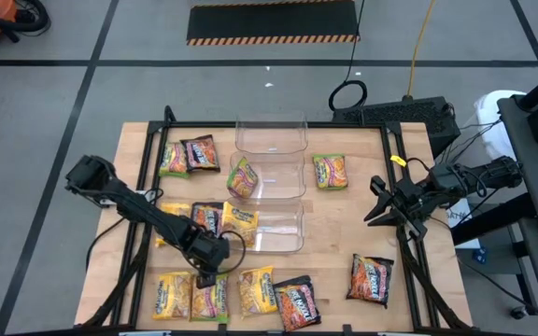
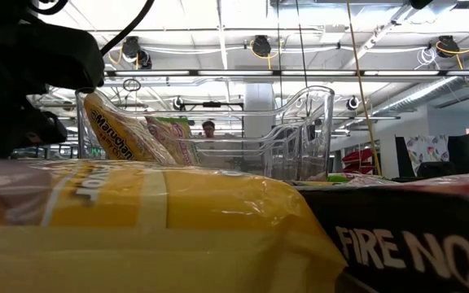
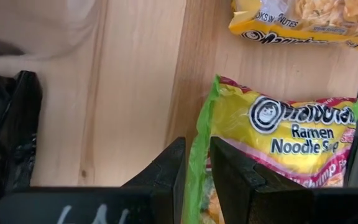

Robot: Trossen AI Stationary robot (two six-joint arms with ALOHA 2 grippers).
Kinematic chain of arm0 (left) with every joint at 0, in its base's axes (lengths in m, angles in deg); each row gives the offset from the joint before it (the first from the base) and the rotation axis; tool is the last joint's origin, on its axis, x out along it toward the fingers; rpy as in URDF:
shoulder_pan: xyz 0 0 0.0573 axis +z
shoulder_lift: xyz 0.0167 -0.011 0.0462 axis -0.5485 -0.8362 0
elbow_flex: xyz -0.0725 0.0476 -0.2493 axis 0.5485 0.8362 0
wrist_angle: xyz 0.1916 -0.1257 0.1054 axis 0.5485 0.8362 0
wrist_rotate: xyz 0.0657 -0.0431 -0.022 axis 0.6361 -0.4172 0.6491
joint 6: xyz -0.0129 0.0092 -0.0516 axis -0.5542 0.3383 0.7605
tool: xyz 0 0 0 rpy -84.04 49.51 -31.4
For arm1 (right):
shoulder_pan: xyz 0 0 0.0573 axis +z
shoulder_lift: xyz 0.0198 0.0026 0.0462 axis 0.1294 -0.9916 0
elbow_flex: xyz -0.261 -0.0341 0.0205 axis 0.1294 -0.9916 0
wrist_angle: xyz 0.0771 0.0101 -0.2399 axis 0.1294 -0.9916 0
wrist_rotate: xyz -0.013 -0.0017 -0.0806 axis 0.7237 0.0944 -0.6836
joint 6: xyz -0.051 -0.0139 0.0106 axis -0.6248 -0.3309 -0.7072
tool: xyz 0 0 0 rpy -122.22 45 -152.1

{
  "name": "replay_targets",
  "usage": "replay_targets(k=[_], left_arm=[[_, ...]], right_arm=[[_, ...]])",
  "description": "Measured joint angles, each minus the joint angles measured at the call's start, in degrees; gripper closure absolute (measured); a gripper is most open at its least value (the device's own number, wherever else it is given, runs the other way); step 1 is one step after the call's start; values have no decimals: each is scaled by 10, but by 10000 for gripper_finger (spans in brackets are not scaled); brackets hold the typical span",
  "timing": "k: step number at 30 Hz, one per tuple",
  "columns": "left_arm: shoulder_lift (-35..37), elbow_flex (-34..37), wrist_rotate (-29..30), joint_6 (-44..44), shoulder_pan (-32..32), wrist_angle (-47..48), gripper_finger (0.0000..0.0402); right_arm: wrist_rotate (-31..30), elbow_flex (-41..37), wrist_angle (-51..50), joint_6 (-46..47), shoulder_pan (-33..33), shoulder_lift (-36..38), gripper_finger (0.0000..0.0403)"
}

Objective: Sort Maruchan noodles
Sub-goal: Put the green noodle pack into the center transparent bin

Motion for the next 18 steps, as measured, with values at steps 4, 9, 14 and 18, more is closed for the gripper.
replay_targets(k=[4,9,14,18], left_arm=[[-19,-2,3,-7,0,-23,323],[-28,-2,5,-7,0,-35,323],[-28,-2,-17,8,-1,-50,323],[-28,-1,-19,24,-2,-50,323]], right_arm=[[0,0,0,0,0,0,349],[0,0,0,0,0,0,349],[0,0,0,0,0,0,349],[0,0,0,0,0,0,349]])
